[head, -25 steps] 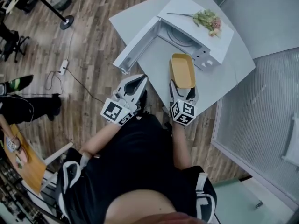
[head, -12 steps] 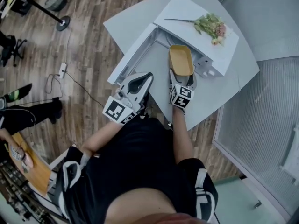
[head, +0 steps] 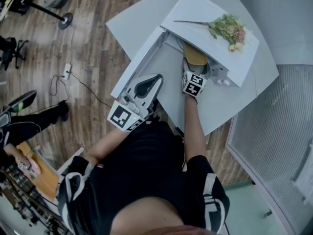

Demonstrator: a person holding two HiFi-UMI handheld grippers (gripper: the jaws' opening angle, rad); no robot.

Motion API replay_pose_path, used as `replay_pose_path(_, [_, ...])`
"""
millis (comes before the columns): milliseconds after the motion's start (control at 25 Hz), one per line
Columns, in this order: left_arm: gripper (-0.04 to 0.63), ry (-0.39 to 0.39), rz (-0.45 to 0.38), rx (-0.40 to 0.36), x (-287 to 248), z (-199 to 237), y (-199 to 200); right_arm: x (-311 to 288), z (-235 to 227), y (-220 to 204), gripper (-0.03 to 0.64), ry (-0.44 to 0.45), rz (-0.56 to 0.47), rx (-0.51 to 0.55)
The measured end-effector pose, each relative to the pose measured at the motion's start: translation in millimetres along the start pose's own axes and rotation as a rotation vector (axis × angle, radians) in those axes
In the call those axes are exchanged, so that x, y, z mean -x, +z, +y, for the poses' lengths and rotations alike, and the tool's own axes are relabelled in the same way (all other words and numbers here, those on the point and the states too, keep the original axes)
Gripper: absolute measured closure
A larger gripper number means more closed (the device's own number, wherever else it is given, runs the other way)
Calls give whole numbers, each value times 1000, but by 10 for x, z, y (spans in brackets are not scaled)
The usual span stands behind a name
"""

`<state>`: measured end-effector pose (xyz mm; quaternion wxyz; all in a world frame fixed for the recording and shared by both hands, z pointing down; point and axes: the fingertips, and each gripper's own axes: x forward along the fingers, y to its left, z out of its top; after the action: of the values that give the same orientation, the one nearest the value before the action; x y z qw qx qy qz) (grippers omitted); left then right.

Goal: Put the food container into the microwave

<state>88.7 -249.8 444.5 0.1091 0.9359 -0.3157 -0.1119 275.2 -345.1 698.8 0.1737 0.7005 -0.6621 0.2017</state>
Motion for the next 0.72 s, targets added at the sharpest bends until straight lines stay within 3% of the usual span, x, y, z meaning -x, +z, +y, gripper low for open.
replay_pose_path(720, [571, 9, 52, 35, -91, 299, -147, -889, -263, -69, 133, -43, 64, -3])
